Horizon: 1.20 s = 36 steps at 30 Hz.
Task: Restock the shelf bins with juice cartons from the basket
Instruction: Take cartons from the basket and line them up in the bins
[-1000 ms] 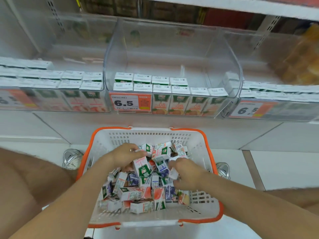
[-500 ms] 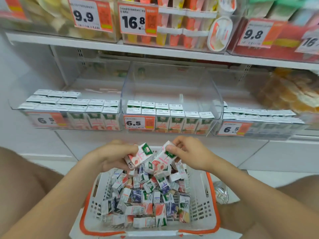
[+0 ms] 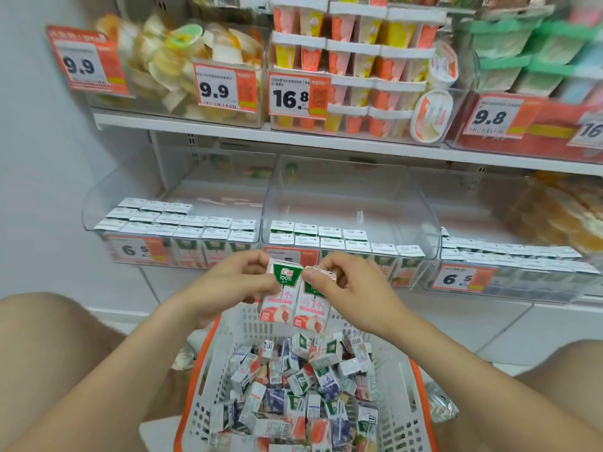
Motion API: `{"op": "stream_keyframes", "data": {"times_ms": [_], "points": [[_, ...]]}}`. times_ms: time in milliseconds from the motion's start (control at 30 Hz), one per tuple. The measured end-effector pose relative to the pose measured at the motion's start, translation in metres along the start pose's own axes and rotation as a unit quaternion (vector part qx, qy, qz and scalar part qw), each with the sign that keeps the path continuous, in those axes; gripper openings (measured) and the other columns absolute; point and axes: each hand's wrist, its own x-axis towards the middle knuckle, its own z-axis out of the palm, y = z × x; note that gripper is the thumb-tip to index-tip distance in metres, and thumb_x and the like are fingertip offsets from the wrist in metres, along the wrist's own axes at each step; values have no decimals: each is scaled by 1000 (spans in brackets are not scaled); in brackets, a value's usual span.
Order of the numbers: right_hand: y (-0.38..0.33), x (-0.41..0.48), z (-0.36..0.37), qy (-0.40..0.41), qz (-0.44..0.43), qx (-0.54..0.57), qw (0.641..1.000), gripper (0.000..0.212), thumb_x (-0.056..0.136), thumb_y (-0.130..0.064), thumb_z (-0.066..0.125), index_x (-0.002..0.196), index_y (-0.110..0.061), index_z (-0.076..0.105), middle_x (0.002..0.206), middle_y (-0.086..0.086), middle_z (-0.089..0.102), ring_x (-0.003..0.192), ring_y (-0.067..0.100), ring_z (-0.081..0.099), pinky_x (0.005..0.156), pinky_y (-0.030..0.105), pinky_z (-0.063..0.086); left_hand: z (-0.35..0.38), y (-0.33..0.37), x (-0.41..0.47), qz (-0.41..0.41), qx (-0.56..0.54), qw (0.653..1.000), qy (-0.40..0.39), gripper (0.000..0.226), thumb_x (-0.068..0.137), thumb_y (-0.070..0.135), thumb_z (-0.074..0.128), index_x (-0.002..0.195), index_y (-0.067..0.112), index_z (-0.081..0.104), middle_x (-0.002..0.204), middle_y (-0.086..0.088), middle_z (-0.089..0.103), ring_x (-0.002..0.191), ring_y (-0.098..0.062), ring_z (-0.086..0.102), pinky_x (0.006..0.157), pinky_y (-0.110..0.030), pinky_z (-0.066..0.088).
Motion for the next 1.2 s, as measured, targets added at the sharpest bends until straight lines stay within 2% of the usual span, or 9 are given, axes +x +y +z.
{"op": "stream_keyframes", "data": {"times_ms": [167, 300, 433, 500, 600, 700, 867, 1000, 1200], "points": [[-52, 36, 7, 53, -57, -21, 997, 41, 94, -68, 57, 96, -29, 68, 70, -8, 63, 62, 7, 55, 56, 27, 38, -49, 33, -14, 83, 51, 993, 65, 41, 76, 15, 67, 115, 26, 73, 103, -18, 72, 94, -33, 74, 81, -46, 59], [-83, 78, 22, 82, -107, -32, 990, 31, 97, -57, 64, 104, -27, 70, 96, -14, 66, 85, 2, 54, 73, 20, 38, -93, 48, -17, 127, 110, 970, 174, 33, 79, 15, 72, 108, 30, 71, 97, -5, 74, 83, -22, 74, 79, -55, 59], [-100, 126, 36, 109, -95, -57, 988, 33, 98, -50, 67, 117, -23, 67, 110, -4, 68, 105, 17, 59, 88, 33, 48, -138, 50, 0, 151, 190, 921, 305, 28, 79, 14, 79, 98, 30, 65, 91, 10, 77, 80, -4, 72, 74, -29, 56], [-105, 149, 42, 98, -83, -100, 987, 40, 102, -43, 64, 132, -18, 62, 120, 4, 65, 113, 27, 58, 92, 40, 47, -158, 47, 14, 154, 214, 905, 334, 29, 80, 18, 80, 99, 30, 64, 92, 12, 76, 80, -1, 72, 74, -25, 56], [-107, 181, 56, 43, -55, -185, 980, 34, 105, -25, 62, 136, -11, 57, 121, 13, 59, 111, 38, 57, 85, 42, 44, -180, 41, 41, 154, 240, 909, 304, 26, 86, 16, 79, 102, 29, 65, 98, 11, 77, 81, -4, 76, 75, -25, 60], [-103, 209, 72, 4, -38, -226, 973, 17, 101, -6, 63, 117, -7, 58, 108, 14, 56, 101, 42, 61, 74, 39, 42, -189, 34, 66, 159, 296, 903, 267, 27, 90, 9, 76, 110, 24, 66, 102, 9, 75, 86, -7, 75, 81, -25, 61], [-105, 241, 93, -73, -12, -270, 960, 19, 104, -13, 62, 90, -8, 49, 81, 8, 50, 77, 36, 53, 58, 37, 40, -198, 7, 99, 110, 426, 875, 201, 32, 94, 14, 72, 123, 26, 63, 115, 4, 69, 110, -24, 65, 95, -45, 54], [-104, 257, 109, -165, 18, -254, 953, 33, 103, -21, 65, 81, -9, 44, 80, 9, 46, 66, 28, 49, 51, 34, 33, -204, -4, 111, 14, 544, 829, 129, 37, 104, 24, 60, 140, 31, 58, 137, 4, 64, 129, -29, 56, 105, -54, 46], [-105, 253, 109, -250, 16, -266, 931, 36, 96, -4, 50, 69, -16, 30, 70, 5, 34, 59, 24, 30, 52, 32, 24, -196, -6, 103, -6, 557, 827, 80, 40, 107, 18, 51, 147, 21, 54, 149, -9, 57, 134, -33, 52, 108, -44, 45]]}}
